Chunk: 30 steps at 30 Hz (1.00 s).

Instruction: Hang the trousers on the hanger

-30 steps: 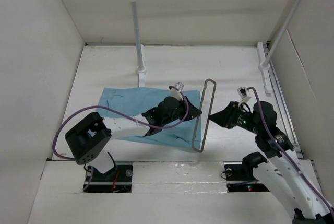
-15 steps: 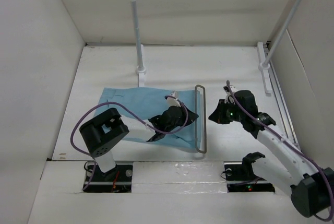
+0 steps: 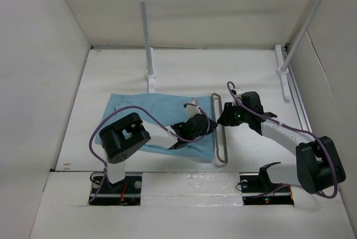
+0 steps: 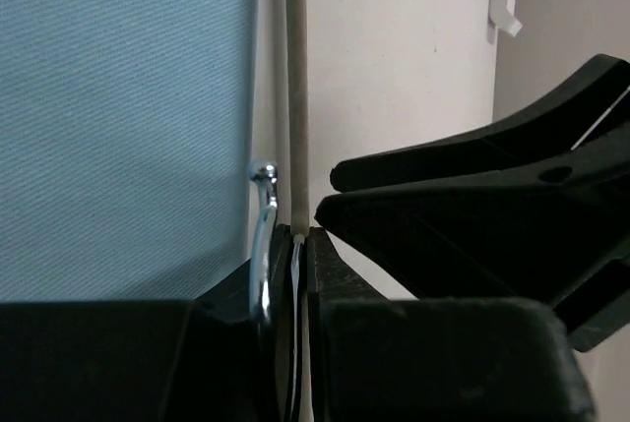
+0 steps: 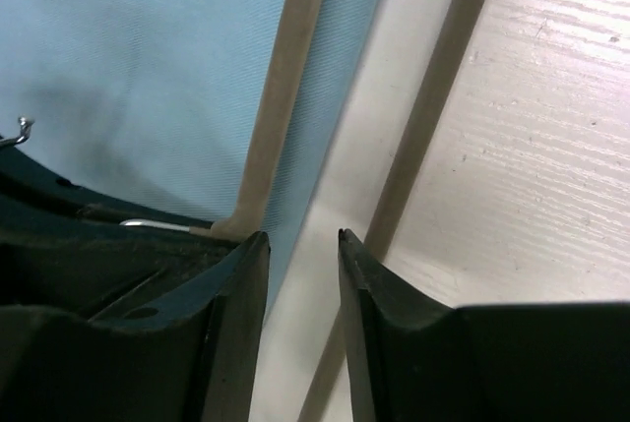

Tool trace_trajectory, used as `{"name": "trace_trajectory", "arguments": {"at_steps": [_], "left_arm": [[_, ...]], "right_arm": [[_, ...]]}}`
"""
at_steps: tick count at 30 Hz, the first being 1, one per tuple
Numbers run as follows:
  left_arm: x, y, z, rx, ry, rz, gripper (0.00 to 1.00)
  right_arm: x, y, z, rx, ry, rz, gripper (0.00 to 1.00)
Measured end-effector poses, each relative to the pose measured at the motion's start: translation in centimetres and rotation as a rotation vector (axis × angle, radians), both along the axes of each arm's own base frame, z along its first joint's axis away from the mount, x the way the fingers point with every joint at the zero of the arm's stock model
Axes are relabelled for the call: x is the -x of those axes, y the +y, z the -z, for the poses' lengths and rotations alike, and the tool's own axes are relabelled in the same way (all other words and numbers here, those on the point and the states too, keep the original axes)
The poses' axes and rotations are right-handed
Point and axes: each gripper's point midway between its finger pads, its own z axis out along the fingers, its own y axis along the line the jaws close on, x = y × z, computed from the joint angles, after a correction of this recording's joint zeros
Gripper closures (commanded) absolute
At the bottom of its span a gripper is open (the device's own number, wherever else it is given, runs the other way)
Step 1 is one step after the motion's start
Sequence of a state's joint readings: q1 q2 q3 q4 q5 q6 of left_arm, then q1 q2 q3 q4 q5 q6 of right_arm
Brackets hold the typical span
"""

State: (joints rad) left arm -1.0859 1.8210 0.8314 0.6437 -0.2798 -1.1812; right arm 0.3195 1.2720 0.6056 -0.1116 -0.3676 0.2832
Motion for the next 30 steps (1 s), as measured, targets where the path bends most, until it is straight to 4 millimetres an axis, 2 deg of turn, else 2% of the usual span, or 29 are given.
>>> {"name": "trace_trajectory", "arguments": {"at_steps": [6, 11, 21, 24, 25, 26, 28, 29, 30], "left_arm": [[0.3, 0.5, 1.0, -0.044, 0.016, -0.009, 1.00], [0.3, 0.7, 1.1, -0.054, 0.019, -0.012, 1.00], [0.0, 2.0, 0.7, -0.088, 0.010, -0.054, 1.00], [0.0, 2.4, 0.8, -0.108, 0.012, -0.061, 1.00], [0.1, 2.5, 1.0, -0.116, 0.013, -0.061, 1.00], [0.1, 2.6, 1.0, -0.120, 0.014, -0.060, 1.00], [0.1, 2.6, 1.1, -0.123, 0.013, -0.059, 1.00], [0.1, 2.6, 1.1, -0.124, 0.012, -0.059, 1.00], [0.1, 2.6, 1.1, -0.126, 0.011, -0.057, 1.00]], "right_arm": [[-0.2, 0.4, 2.2, -0.028, 0.030, 0.017, 0.59], [0.5, 1.4, 4.0, -0.087, 0.078, 0.025, 0.58], [0.0, 3.1, 3.7, -0.191, 0.065, 0.056, 0.53], [0.0, 3.6, 3.7, -0.228, 0.061, 0.062, 0.62], [0.1, 3.8, 3.8, -0.241, 0.065, 0.069, 0.67], [0.2, 3.9, 4.0, -0.252, 0.070, 0.073, 0.77], [0.8, 4.1, 4.4, -0.275, 0.088, 0.085, 0.90], [1.2, 4.1, 4.6, -0.287, 0.099, 0.091, 1.00], [1.6, 4.1, 4.6, -0.297, 0.109, 0.095, 1.00]]}}
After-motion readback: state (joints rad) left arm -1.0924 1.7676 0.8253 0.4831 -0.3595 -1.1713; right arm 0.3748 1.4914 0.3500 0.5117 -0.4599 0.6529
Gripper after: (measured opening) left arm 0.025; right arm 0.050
